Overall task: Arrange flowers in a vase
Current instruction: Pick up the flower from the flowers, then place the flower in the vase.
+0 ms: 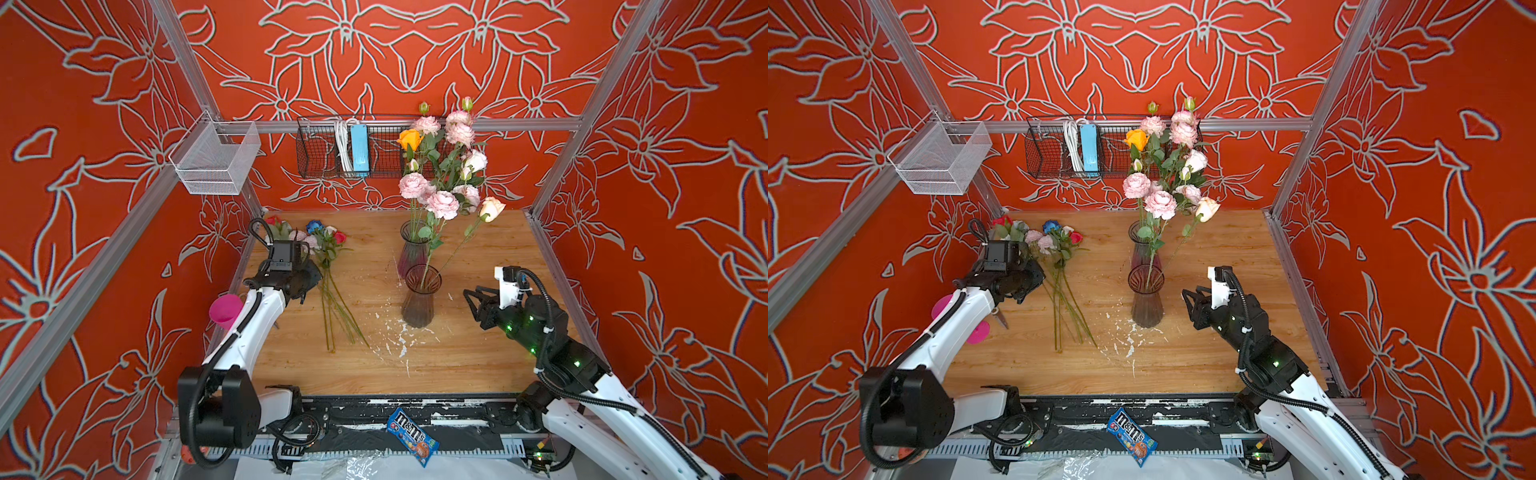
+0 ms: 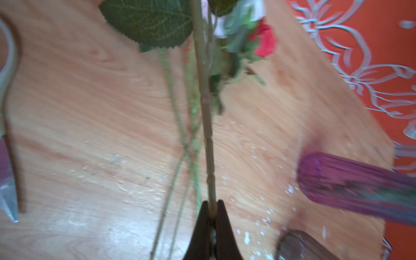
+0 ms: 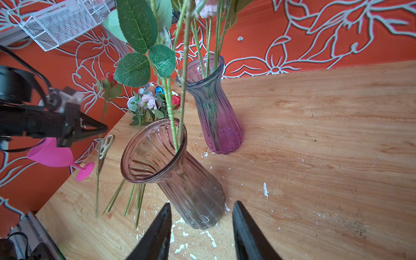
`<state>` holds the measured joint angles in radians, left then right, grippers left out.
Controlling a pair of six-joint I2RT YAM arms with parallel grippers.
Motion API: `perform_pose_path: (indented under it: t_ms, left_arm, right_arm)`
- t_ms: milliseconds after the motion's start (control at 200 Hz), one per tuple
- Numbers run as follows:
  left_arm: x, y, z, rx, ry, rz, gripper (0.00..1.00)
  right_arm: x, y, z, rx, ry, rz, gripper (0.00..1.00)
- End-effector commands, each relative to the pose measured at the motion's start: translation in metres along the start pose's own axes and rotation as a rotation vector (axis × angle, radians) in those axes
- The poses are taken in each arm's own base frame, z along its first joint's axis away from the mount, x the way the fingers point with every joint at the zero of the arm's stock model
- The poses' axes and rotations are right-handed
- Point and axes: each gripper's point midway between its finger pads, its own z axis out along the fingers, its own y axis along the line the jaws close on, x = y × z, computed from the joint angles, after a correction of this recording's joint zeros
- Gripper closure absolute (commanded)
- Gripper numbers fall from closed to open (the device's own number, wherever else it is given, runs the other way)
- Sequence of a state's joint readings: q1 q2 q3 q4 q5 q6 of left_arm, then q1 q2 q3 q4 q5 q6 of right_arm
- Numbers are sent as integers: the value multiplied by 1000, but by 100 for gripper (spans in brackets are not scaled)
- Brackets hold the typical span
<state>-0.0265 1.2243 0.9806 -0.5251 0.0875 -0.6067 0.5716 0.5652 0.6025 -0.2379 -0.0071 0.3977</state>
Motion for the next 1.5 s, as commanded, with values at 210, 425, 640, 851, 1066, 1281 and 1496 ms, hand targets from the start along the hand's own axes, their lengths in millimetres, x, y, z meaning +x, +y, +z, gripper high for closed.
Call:
perform_pose_path:
  t_ms: [210, 425, 640, 851, 1066, 1281, 1496]
  left_arm:
    - [16, -161, -122, 445, -219, 420, 100]
    - [22, -246, -200, 675, -344, 621, 100]
    - [43, -308, -251, 941, -549, 749, 100]
    - [49, -349, -266, 1045, -709, 803, 100]
    - [50, -368, -239, 1000, -747, 835, 100]
    - [54, -371, -218, 953, -752, 867, 100]
    - [77, -344, -167, 877, -661, 854, 100]
  right_arm:
    - [-7, -9, -9, 52, -48, 18, 54]
    - [-4, -26, -9, 127, -88, 22, 54]
    - [-3, -34, -8, 160, -107, 15, 54]
    - [-4, -34, -8, 164, -111, 10, 54]
    - [-4, -34, -8, 165, -114, 6, 54]
    - [-2, -35, -9, 165, -112, 5, 54]
    - [2, -35, -6, 164, -91, 5, 54]
